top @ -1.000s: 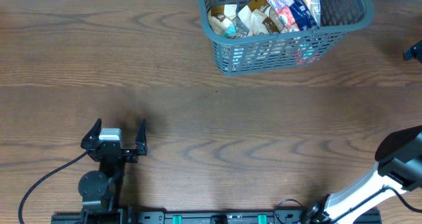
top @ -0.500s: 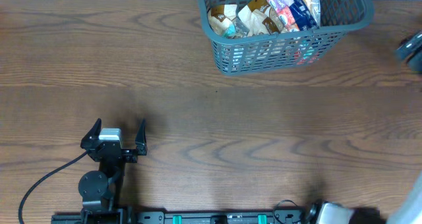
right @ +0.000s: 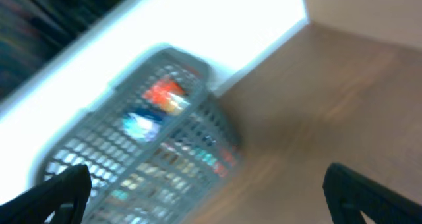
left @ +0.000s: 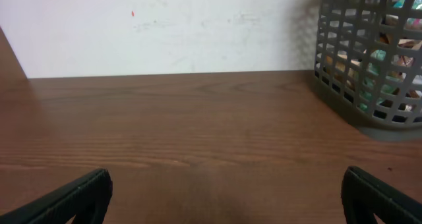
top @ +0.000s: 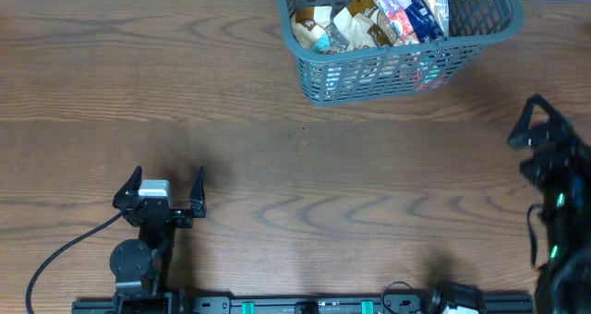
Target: Pack container
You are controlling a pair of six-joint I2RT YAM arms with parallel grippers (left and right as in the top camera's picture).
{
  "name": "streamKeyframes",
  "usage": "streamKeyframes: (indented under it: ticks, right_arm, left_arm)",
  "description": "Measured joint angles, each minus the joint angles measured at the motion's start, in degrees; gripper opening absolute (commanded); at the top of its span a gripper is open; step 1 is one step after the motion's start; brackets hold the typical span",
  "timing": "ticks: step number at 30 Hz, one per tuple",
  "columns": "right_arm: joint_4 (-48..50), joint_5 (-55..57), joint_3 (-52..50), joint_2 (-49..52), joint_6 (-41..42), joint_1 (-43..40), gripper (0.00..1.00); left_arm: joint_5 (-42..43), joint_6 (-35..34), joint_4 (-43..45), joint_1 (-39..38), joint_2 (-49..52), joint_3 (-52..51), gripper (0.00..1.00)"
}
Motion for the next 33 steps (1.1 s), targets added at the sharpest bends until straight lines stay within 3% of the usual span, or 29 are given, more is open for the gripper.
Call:
streamKeyframes:
  ticks: [7, 14, 23, 33]
  right_arm:
    - [25.0, 0.1, -17.0, -13.8, -0.5, 3.9, 0.99]
    - [37.8, 0.1, -32.6, -21.8, -9.5, 5.6, 0.99]
    - [41.2, 0.1, -44.2, -28.9, -25.3, 6.3, 0.99]
    - [41.3, 0.1, -56.8, -38.0, -29.9, 8.5, 0.99]
  left_arm:
    - [0.0, 0.0, 0.0, 0.0, 0.0, 0.0, 0.99]
    - [0.0, 0.0, 0.0, 0.0, 0.0, 0.0, 0.99]
    - [0.0, 0.0, 0.0, 0.0, 0.0, 0.0, 0.99]
    - [0.0, 0.0, 0.0, 0.0, 0.0, 0.0, 0.99]
